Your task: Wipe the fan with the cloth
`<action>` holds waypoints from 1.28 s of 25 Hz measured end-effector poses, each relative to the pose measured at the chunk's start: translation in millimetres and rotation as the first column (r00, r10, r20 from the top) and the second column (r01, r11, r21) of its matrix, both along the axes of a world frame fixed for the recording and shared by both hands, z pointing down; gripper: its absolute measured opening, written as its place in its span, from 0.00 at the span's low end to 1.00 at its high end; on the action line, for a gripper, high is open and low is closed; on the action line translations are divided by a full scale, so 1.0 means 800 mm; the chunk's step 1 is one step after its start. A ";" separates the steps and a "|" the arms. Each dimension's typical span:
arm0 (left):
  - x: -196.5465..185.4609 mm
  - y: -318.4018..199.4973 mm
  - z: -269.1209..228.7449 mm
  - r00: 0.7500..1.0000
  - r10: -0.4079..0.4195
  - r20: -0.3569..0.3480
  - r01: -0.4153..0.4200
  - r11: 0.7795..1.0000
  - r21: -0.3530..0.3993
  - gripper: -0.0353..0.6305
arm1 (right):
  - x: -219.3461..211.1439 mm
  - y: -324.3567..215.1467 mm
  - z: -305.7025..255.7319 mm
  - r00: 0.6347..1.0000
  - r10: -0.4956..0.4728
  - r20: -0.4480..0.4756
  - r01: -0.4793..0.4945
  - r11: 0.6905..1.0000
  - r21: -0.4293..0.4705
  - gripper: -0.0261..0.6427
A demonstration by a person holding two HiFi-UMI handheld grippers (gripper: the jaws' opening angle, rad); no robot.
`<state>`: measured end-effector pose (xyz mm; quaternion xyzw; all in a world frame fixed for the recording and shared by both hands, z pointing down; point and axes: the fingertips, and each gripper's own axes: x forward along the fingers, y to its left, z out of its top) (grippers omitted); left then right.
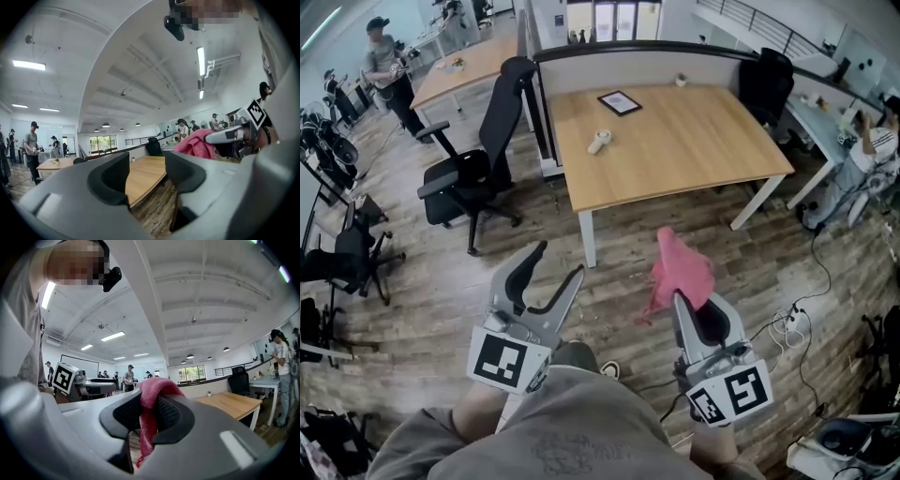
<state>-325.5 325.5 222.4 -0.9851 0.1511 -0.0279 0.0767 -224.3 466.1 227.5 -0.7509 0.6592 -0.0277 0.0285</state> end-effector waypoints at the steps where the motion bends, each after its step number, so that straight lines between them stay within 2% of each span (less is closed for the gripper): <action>1: 0.001 0.001 -0.002 1.000 -0.003 -0.014 0.003 1.000 0.006 0.41 | 0.003 0.003 0.001 1.000 0.001 0.005 -0.001 1.000 0.000 0.15; 10: 0.012 0.004 0.007 1.000 -0.016 0.002 0.016 1.000 0.026 0.41 | 0.018 0.009 0.008 1.000 -0.008 0.007 0.008 1.000 0.006 0.15; 18: 0.044 -0.023 0.019 1.000 -0.014 -0.001 0.014 1.000 0.020 0.41 | 0.051 -0.015 0.022 1.000 -0.007 0.008 0.008 1.000 -0.023 0.15; 23: 0.070 -0.058 0.030 1.000 -0.017 0.026 0.017 1.000 -0.003 0.41 | 0.078 -0.054 0.029 1.000 -0.013 0.021 0.014 0.999 -0.040 0.15; 27: 0.098 -0.098 0.041 0.996 -0.038 0.077 0.043 0.997 -0.071 0.41 | 0.108 -0.095 0.039 0.999 -0.022 0.035 0.025 0.997 -0.070 0.15; 32: 0.150 -0.164 0.045 0.997 -0.005 0.076 0.007 1.000 -0.022 0.41 | 0.153 -0.159 0.050 0.998 -0.017 0.054 0.023 0.994 -0.103 0.15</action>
